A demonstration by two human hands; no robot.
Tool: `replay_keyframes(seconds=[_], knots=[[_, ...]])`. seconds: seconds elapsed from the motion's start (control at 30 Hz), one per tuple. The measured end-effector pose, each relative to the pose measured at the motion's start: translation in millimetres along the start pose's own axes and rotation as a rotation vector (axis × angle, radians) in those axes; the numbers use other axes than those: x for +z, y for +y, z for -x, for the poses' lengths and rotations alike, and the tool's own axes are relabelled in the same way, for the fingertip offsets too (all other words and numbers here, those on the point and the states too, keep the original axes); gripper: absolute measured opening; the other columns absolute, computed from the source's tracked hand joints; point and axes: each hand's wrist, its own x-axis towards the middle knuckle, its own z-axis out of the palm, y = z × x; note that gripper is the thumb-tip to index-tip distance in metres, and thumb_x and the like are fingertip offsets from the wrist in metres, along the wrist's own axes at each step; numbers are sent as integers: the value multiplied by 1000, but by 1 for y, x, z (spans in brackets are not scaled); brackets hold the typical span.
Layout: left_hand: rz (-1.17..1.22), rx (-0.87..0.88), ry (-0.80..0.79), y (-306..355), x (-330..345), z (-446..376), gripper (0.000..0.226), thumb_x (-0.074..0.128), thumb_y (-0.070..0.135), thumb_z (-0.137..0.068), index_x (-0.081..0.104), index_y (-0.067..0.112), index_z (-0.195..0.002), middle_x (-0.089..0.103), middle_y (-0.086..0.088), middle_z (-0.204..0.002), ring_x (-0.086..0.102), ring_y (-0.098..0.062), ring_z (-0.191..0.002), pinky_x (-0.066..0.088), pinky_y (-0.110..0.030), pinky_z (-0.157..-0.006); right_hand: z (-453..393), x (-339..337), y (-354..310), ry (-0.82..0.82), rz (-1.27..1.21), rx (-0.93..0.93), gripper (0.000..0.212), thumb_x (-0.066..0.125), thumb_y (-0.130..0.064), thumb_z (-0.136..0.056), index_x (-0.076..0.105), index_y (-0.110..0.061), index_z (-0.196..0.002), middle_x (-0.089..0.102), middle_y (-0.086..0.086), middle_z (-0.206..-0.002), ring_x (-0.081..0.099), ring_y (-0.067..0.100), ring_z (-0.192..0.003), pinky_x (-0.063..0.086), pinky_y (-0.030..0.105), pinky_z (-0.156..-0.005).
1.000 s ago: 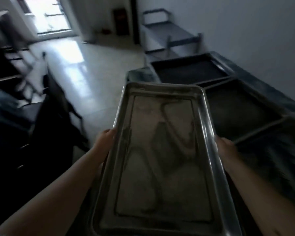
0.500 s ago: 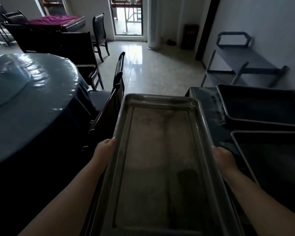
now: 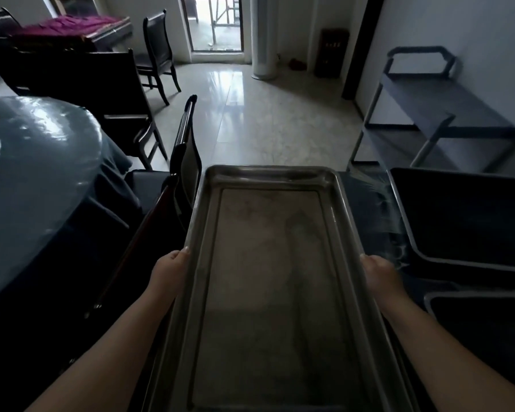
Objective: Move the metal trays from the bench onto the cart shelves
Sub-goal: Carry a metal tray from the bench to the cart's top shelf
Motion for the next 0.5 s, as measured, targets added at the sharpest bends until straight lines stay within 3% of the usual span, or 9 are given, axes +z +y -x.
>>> replay_keyframes(seconds=[0.1, 0.27, 0.37, 0.5], knots=[[5, 9, 23, 43, 23, -41, 40, 58, 47, -81, 65, 11, -65, 65, -7, -66, 61, -27, -69, 49, -39, -70, -61, 1, -37, 2, -9, -15, 45, 45, -34, -95, 58, 6, -79, 56, 14, -72, 51, 26, -65, 36, 32, -58], [13, 8, 53, 96, 48, -111, 39, 57, 37, -96, 67, 11, -68, 65, -8, -67, 62, -28, -72, 49, -42, -73, -151, 9, -97, -38, 27, -62, 46, 44, -33, -97, 58, 7, -80, 57, 21, -76, 53, 29, -70, 36, 34, -60], [10, 7, 47, 118, 59, -158, 42, 55, 37, -98, 68, 2, -79, 68, -17, -77, 64, -32, -77, 52, -46, -77, -202, 26, -130, -81, 57, -61, 47, 42, -33, -99, 59, 10, -88, 60, 32, -91, 56, 35, -74, 36, 36, -61], [-1, 29, 22, 153, 80, -251, 47, 51, 35, -100, 66, -9, -92, 66, -29, -87, 63, -35, -80, 53, -52, -84, -282, 61, -177, -55, 93, -85, 44, 42, -29, -99, 61, 11, -95, 63, 32, -100, 60, 39, -87, 39, 36, -65]])
